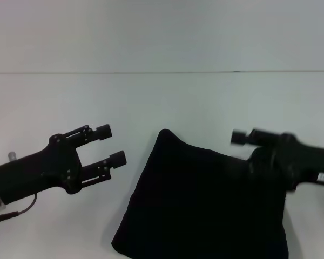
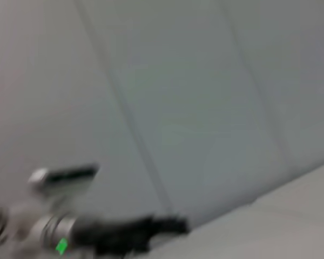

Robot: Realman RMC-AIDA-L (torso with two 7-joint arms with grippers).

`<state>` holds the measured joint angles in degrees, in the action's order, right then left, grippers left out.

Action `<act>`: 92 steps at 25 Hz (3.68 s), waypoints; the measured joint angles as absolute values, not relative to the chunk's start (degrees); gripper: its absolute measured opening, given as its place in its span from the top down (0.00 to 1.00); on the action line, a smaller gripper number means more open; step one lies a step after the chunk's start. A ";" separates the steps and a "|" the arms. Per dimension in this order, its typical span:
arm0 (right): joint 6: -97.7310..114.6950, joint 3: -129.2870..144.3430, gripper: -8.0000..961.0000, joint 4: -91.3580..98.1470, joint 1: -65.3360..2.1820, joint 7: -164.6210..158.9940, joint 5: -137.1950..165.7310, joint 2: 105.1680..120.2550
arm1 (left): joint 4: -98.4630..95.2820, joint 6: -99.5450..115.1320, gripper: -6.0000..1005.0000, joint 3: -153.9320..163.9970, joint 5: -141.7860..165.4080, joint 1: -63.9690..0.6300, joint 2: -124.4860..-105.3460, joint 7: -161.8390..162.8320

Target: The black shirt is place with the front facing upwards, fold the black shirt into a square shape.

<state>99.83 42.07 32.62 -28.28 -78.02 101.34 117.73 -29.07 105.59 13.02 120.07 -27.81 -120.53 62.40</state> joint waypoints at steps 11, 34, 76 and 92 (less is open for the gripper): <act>107.35 43.51 0.04 35.49 -30.46 -79.19 105.53 115.83 | -31.52 108.69 0.25 17.66 124.70 -31.20 -118.67 68.62; 103.33 43.77 0.02 34.98 -32.26 -79.28 107.28 116.51 | -30.78 103.72 0.22 23.71 125.04 -31.61 -120.41 71.35; 105.20 36.00 0.02 34.73 -31.30 -87.81 107.23 113.32 | -37.35 90.83 0.23 35.14 133.54 -39.58 -117.51 96.98; 105.80 30.08 0.03 34.39 -30.03 -93.66 107.62 112.81 | -35.97 84.07 0.23 47.15 145.52 -46.84 -116.87 119.42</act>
<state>105.80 30.08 34.39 -30.03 -93.66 107.62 112.81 -35.97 84.07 47.15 145.52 -46.84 -116.87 119.42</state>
